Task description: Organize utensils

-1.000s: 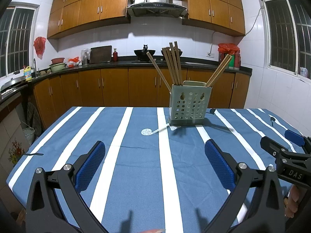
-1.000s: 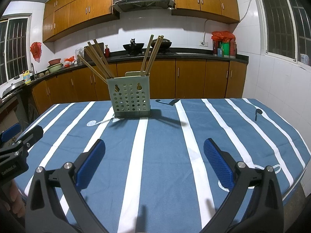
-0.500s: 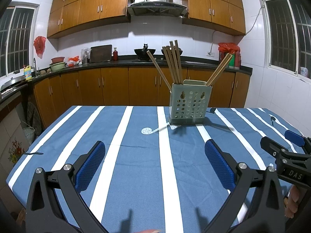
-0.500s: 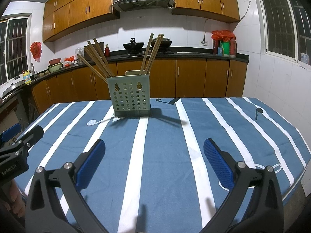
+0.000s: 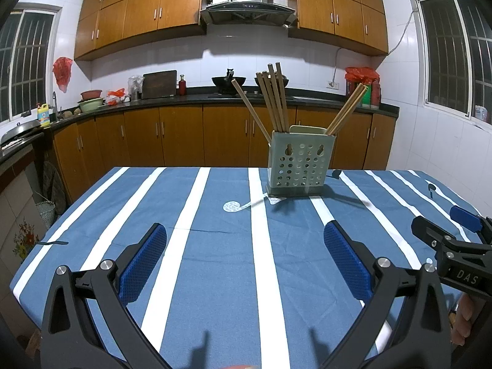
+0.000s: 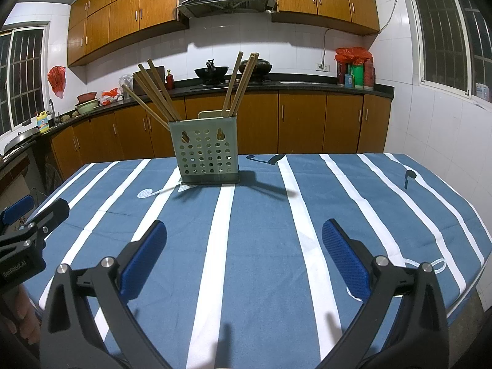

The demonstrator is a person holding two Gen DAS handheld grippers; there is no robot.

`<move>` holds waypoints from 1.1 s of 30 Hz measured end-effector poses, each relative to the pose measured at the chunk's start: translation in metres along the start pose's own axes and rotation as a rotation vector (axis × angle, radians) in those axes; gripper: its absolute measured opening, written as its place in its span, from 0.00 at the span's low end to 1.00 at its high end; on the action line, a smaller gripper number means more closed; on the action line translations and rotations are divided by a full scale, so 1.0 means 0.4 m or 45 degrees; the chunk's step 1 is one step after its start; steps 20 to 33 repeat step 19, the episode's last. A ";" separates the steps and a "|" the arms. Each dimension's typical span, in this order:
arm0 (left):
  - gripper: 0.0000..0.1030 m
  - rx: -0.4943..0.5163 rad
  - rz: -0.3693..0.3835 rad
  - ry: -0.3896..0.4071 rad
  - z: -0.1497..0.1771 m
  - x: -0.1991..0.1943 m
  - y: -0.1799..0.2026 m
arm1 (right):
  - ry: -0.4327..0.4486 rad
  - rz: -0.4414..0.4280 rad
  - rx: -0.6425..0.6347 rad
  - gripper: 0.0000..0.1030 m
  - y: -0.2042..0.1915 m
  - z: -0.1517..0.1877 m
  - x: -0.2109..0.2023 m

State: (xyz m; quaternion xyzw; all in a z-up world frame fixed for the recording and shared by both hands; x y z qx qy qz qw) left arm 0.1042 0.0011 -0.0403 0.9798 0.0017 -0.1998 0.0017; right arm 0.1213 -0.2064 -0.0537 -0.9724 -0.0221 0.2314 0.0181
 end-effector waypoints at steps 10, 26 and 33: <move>0.98 -0.003 -0.007 0.002 0.015 0.000 -0.005 | 0.000 0.000 0.001 0.96 -0.001 0.001 -0.001; 0.98 -0.010 -0.006 -0.009 0.011 0.001 -0.007 | -0.001 0.000 0.003 0.96 -0.001 0.005 -0.002; 0.98 -0.010 -0.006 -0.009 0.011 0.001 -0.007 | -0.001 0.000 0.003 0.96 -0.001 0.005 -0.002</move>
Point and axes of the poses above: each gripper's, at about its wrist camera, not at the fingertips, and x roughly the way its jaws point, y to its right, z to its underside, the point moved 10 cm from there along x, roughly the way its jaws point, and after that the axes turned 1 degree about -z, right-handed, at the moved point
